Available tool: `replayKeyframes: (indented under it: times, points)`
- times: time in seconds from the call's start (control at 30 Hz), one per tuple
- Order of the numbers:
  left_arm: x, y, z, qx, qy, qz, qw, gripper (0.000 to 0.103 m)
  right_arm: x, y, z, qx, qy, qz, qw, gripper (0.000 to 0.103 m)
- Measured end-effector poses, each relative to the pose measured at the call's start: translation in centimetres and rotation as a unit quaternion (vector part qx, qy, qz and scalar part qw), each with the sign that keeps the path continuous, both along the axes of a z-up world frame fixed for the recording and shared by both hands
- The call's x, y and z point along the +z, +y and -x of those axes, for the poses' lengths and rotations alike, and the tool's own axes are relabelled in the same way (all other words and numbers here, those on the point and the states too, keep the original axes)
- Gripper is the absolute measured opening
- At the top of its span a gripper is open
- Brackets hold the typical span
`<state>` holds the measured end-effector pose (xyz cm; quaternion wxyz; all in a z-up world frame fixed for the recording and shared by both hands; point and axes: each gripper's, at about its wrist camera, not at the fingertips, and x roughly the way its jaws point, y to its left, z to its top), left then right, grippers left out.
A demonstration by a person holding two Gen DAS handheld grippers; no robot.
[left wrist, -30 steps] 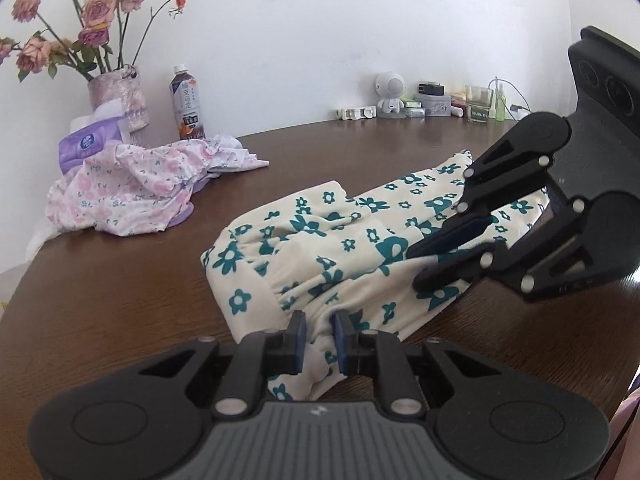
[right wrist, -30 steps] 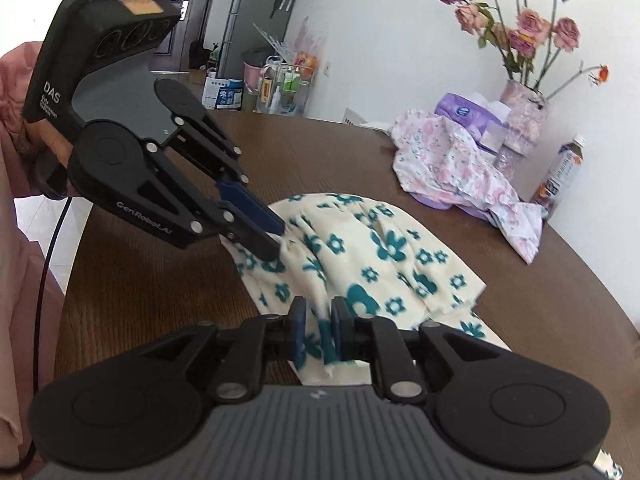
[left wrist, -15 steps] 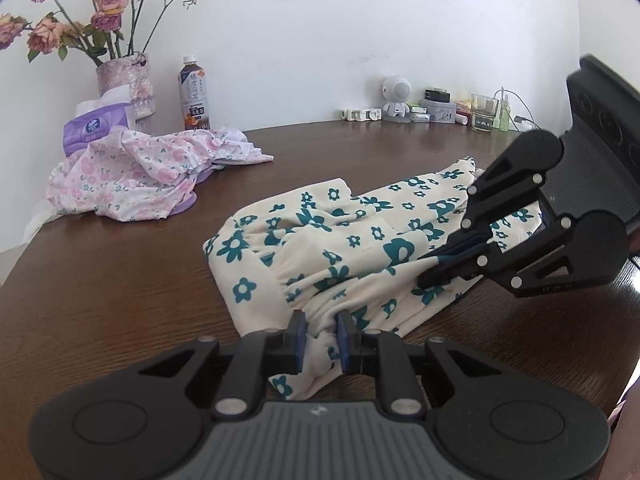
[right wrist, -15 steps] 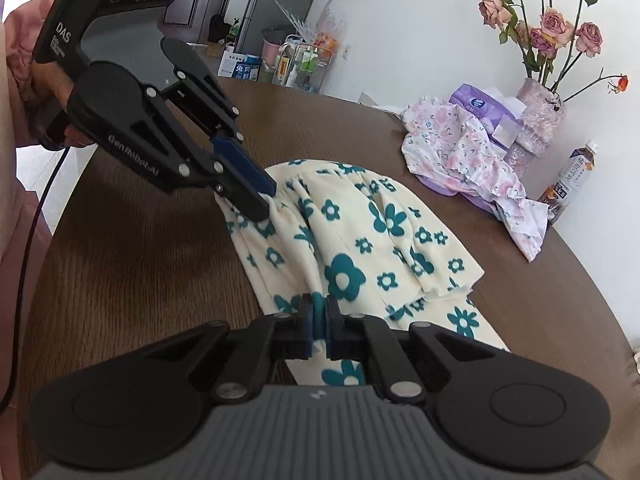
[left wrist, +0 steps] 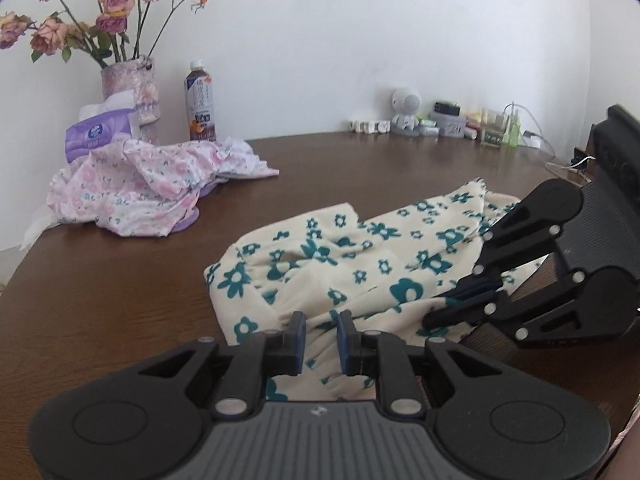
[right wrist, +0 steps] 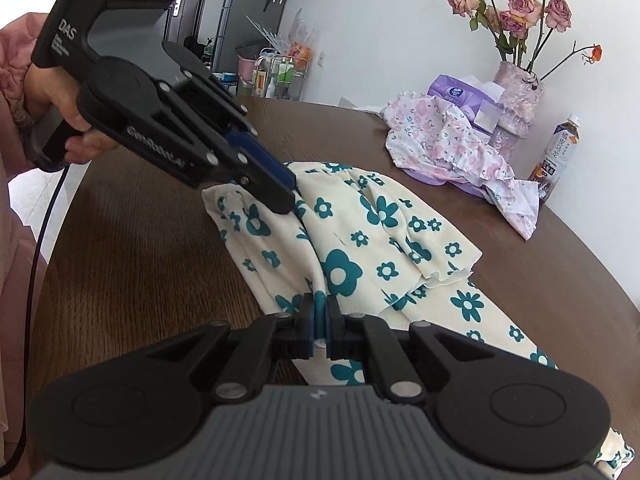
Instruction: Fold clothes
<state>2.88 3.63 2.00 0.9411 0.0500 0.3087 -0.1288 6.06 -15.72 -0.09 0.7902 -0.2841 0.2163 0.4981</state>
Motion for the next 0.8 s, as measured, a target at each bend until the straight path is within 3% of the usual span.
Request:
replayKeyframes:
  times: [0.3,0.4,0.6,0.8]
  points:
    - [-1.1,0.1,0.5,-0.009,-0.007,-0.011,0.9999,0.016,3.0,-0.9,-0.2,0.004,0.033,-0.050,0.998,0.010]
    - [-1.1,0.0,0.5,-0.022,-0.010,-0.025,0.9994,0.016,3.5,0.5,-0.5,0.006,0.017,-0.047,0.999,0.010]
    - [-1.1,-0.3,0.5,-0.050,-0.015,-0.054,0.9972,0.016,2.0,3.9,-2.4,0.008,0.030,-0.028,0.999,0.010]
    - [-1.1,0.1,0.5,-0.071,-0.017,-0.061,0.9955,0.016,0.7,4.5,-3.1,0.010,0.035,-0.002,0.999,0.011]
